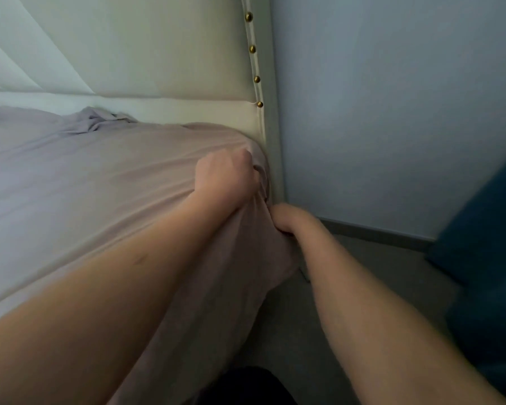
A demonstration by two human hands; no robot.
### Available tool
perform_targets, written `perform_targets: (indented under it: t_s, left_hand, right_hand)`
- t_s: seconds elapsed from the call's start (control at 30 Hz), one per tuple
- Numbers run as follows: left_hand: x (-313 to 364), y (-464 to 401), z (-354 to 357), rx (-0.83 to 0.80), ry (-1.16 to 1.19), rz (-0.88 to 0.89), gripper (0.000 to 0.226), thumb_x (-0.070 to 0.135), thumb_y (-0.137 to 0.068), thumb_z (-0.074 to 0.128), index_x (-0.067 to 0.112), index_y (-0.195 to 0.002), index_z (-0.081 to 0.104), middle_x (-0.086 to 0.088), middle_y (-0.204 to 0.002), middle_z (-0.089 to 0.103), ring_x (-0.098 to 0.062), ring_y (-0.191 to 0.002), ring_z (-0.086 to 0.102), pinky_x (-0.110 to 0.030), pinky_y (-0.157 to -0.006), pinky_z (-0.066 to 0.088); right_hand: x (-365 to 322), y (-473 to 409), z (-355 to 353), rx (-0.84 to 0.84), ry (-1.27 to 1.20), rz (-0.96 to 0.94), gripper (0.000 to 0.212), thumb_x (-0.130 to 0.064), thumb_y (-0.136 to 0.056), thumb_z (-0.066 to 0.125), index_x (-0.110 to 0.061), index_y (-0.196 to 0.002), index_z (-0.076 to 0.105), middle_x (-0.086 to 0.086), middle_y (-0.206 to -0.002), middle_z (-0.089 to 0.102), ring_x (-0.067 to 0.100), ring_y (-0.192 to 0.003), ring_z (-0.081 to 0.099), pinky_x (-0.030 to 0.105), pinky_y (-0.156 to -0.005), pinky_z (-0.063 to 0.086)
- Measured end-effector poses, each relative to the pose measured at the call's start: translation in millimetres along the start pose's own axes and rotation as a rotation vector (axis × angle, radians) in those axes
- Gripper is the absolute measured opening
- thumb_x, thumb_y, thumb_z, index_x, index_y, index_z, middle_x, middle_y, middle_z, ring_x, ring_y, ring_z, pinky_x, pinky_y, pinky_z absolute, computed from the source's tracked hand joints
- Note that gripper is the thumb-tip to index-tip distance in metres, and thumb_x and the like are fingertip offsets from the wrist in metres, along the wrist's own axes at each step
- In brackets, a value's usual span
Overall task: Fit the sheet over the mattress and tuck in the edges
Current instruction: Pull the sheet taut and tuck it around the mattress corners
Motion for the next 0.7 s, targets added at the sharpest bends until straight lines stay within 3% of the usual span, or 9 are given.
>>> perform_targets:
  t_s: [0.07, 0.1, 0.2, 0.27, 0.33, 0.43, 0.47, 0.6, 0.7]
  left_hand:
    - [2.1, 2.7, -1.4, -0.028, 0.022, 0.013, 0.033, 0.036, -0.091, 0.05, 0.013, -0.108, 0.065, -0.018, -0.106, 0.069, -0.04, -0.1, 0.066, -0.038, -0.071, 0.04]
    - [2.4, 4.9, -1.9, -0.041, 0.029, 0.019, 0.033, 0.036, -0.092, 0.05, 0.012, -0.111, 0.064, -0.019, -0.108, 0.069, -0.04, -0.102, 0.066, -0.039, -0.073, 0.042]
    - [3.7, 14.7, -3.9, -0.042, 0.099, 0.03, 0.03, 0.035, -0.092, 0.051, 0.013, -0.111, 0.058, -0.019, -0.109, 0.069, -0.041, -0.104, 0.066, -0.04, -0.078, 0.047]
    - [4.7, 21.1, -5.2, -0.01, 0.142, 0.057, 0.027, 0.037, -0.091, 0.053, 0.015, -0.107, 0.054, -0.017, -0.107, 0.068, -0.042, -0.101, 0.066, -0.041, -0.076, 0.047]
    - [6.2, 25.0, -7.3, 0.039, 0.168, 0.093, 0.027, 0.038, -0.091, 0.052, 0.014, -0.104, 0.052, -0.017, -0.104, 0.066, -0.043, -0.096, 0.066, -0.041, -0.069, 0.044]
    - [10.3, 29.0, -8.0, 0.021, 0.139, 0.136, 0.031, 0.035, -0.085, 0.055, 0.014, -0.107, 0.053, -0.016, -0.106, 0.06, -0.043, -0.096, 0.063, -0.041, -0.069, 0.045]
    - [13.2, 31.6, -7.6, -0.02, 0.1, 0.163, 0.035, 0.034, -0.081, 0.056, 0.015, -0.11, 0.055, -0.015, -0.109, 0.056, -0.042, -0.098, 0.061, -0.042, -0.072, 0.049]
    - [23.7, 51.9, -4.6, -0.191, -0.17, 0.293, 0.051, 0.049, -0.077, 0.061, 0.026, -0.122, 0.056, -0.013, -0.129, 0.042, -0.037, -0.118, 0.046, -0.046, -0.093, 0.041]
    - [25.7, 64.5, -5.0, -0.203, -0.256, 0.341, 0.047, 0.048, -0.083, 0.058, 0.029, -0.126, 0.054, -0.011, -0.135, 0.036, -0.035, -0.122, 0.038, -0.045, -0.097, 0.034]
  right_hand:
    - [11.2, 38.3, 2.8, 0.097, -0.201, 0.019, 0.046, -0.033, -0.106, 0.039, -0.006, -0.136, 0.06, 0.019, -0.144, 0.055, 0.032, -0.127, 0.059, 0.038, -0.103, 0.048]
    - [20.3, 55.0, 10.9, 0.113, -0.477, 0.071, 0.045, -0.034, -0.107, 0.038, -0.007, -0.131, 0.064, 0.017, -0.137, 0.062, 0.027, -0.118, 0.064, 0.032, -0.096, 0.051]
    - [32.4, 101.1, 52.2, -0.074, -0.998, 0.193, 0.037, -0.046, -0.106, 0.038, -0.024, -0.105, 0.068, -0.004, -0.09, 0.074, 0.006, -0.072, 0.068, 0.015, -0.057, 0.047]
    - [31.6, 114.2, 66.8, -0.053, -1.045, 0.175, 0.032, -0.049, -0.099, 0.053, -0.027, -0.115, 0.07, -0.004, -0.098, 0.077, 0.013, -0.082, 0.072, 0.018, -0.06, 0.049]
    - [34.6, 106.2, 67.2, 0.117, -1.128, 0.148, 0.036, -0.032, -0.091, 0.072, -0.012, -0.122, 0.071, 0.008, -0.103, 0.077, 0.027, -0.09, 0.075, 0.027, -0.066, 0.058]
    - [44.9, 96.5, 66.1, 0.255, -0.83, 0.167, 0.011, -0.009, -0.093, 0.068, -0.001, -0.098, 0.072, 0.009, -0.08, 0.071, 0.02, -0.073, 0.067, 0.016, -0.049, 0.048]
    - [50.8, 93.0, 69.6, 0.255, -0.698, 0.206, 0.014, -0.009, -0.092, 0.067, 0.002, -0.099, 0.072, 0.009, -0.08, 0.068, 0.021, -0.075, 0.066, 0.017, -0.05, 0.046]
    - [65.2, 98.1, 73.9, 0.337, -0.444, 0.377, 0.038, -0.028, -0.089, 0.067, 0.003, -0.111, 0.067, 0.025, -0.115, 0.068, 0.036, -0.108, 0.067, 0.035, -0.076, 0.049]
    - [51.5, 130.7, 53.8, 0.619, -0.439, 0.439, 0.046, -0.04, -0.085, 0.067, -0.011, -0.121, 0.06, 0.016, -0.124, 0.06, 0.034, -0.116, 0.058, 0.039, -0.093, 0.046]
Point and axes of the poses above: each hand's wrist, its own y-axis away from the middle knuckle, its own z-axis out of the palm, x = y × z, the point moved 7 cm from there along -y, towards the middle knuckle
